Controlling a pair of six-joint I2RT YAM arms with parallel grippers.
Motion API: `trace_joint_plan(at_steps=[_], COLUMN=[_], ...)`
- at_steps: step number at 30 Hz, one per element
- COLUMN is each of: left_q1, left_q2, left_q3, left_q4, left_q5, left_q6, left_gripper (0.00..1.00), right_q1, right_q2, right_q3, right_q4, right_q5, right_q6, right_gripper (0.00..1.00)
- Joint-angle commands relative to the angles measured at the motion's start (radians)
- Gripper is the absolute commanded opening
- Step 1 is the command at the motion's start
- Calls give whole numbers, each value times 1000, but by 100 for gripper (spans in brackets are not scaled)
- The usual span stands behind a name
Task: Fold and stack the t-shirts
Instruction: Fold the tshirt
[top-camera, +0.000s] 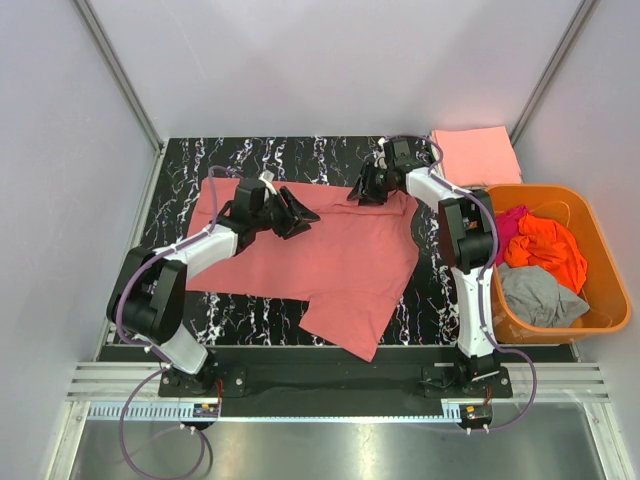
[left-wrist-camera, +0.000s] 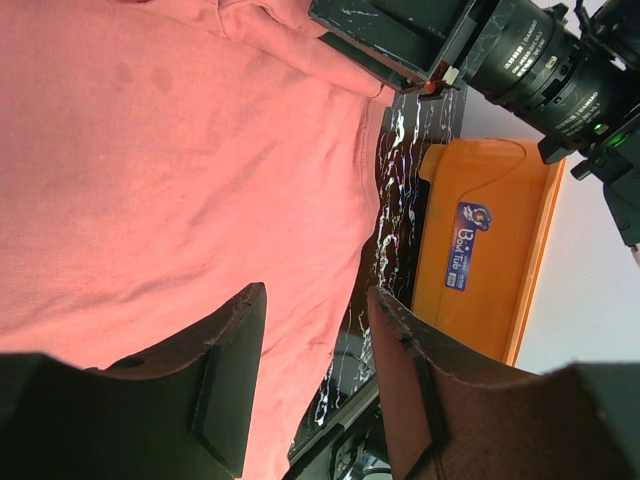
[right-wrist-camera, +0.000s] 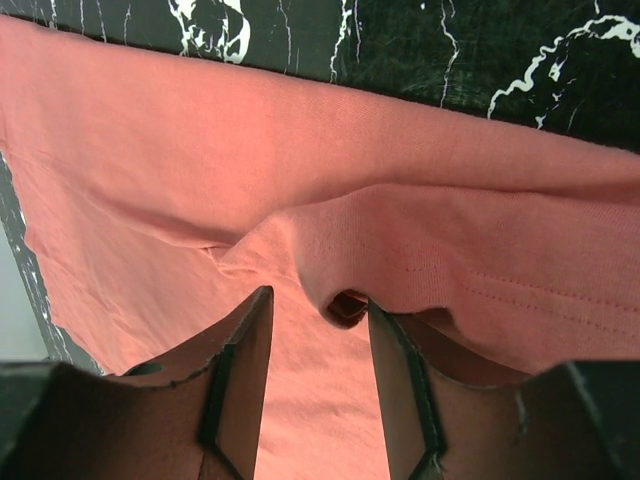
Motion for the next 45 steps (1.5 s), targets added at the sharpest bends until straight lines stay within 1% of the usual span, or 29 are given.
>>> trace_joint_plan(at_steps=[1, 4, 6, 8, 9, 11, 14, 15, 18, 19, 21, 23, 24, 25, 28, 29, 32, 33, 35, 36, 39, 40, 41, 42, 44, 45], left_q1=[8, 10, 10, 13, 13, 13, 14, 14, 19, 22, 27, 34, 39, 42, 43, 43, 43, 42, 43, 42, 28, 17, 11, -2, -16, -32], left_q2=[-2, 3, 6, 11, 11, 17, 24, 29, 29, 28, 27, 29, 32, 37, 52, 57, 66, 69, 75, 86, 115, 124, 133, 153, 181, 210], left_q3=[8, 14, 14, 12, 11, 3, -12, -15, -29, -32, -34, -37, -38, -38, -43, -43, -58, -61, -58, -57, -47, -41, -35, -18, 11, 43], left_q4=[34, 42, 51, 68, 75, 100, 141, 149, 174, 172, 166, 158, 157, 155, 161, 163, 175, 172, 164, 163, 161, 171, 174, 178, 180, 184], left_q5=[31, 34, 35, 39, 40, 42, 46, 45, 43, 40, 37, 29, 29, 25, 31, 32, 37, 42, 43, 48, 57, 57, 54, 51, 48, 40], left_q6=[-14, -25, -37, -49, -66, -83, -123, -144, -173, -180, -193, -206, -218, -224, -250, -256, -282, -285, -279, -278, -282, -282, -282, -282, -273, -270], left_gripper=[50, 49, 50, 49, 50, 50, 50, 50, 50, 51, 51, 52, 52, 53, 53, 53, 53, 53, 53, 54, 54, 54, 53, 51, 49, 48], right_q1=[2, 2, 2, 2, 2, 2, 2, 2, 4, 5, 17, 27, 31, 40, 63, 71, 102, 103, 102, 100, 79, 70, 60, 30, -2, -18], right_q2=[26, 20, 17, 10, 4, -22, -53, -56, -85, -101, -125, -167, -179, -197, -216, -217, -222, -228, -248, -262, -335, -367, -383, -421, -453, -466], right_q3=[41, 28, 22, 21, 13, -7, -28, -37, -76, -90, -140, -175, -215, -234, -307, -349, -401, -409, -436, -453, -499, -507, -516, -522, -527, -519], right_q4=[20, 20, 22, 22, 22, 23, 25, 22, 23, 25, 29, 38, 69, 80, 123, 138, 186, 198, 198, 197, 162, 145, 125, 85, 42, 25], right_q5=[-5, -11, -19, -30, -31, -34, -50, -53, -73, -77, -83, -65, -64, -64, -65, -70, -96, -105, -119, -116, -119, -128, -128, -122, -96, -85], right_q6=[23, 25, 28, 43, 51, 85, 120, 128, 190, 242, 292, 353, 376, 426, 520, 542, 608, 612, 603, 594, 533, 481, 450, 386, 311, 233], right_gripper=[50, 51, 48, 37, 28, 26, 10, 6, 3, 2, 2, 2, 2, 3, 6, 11, 21, 29, 41, 50, 59, 61, 61, 61, 59, 59])
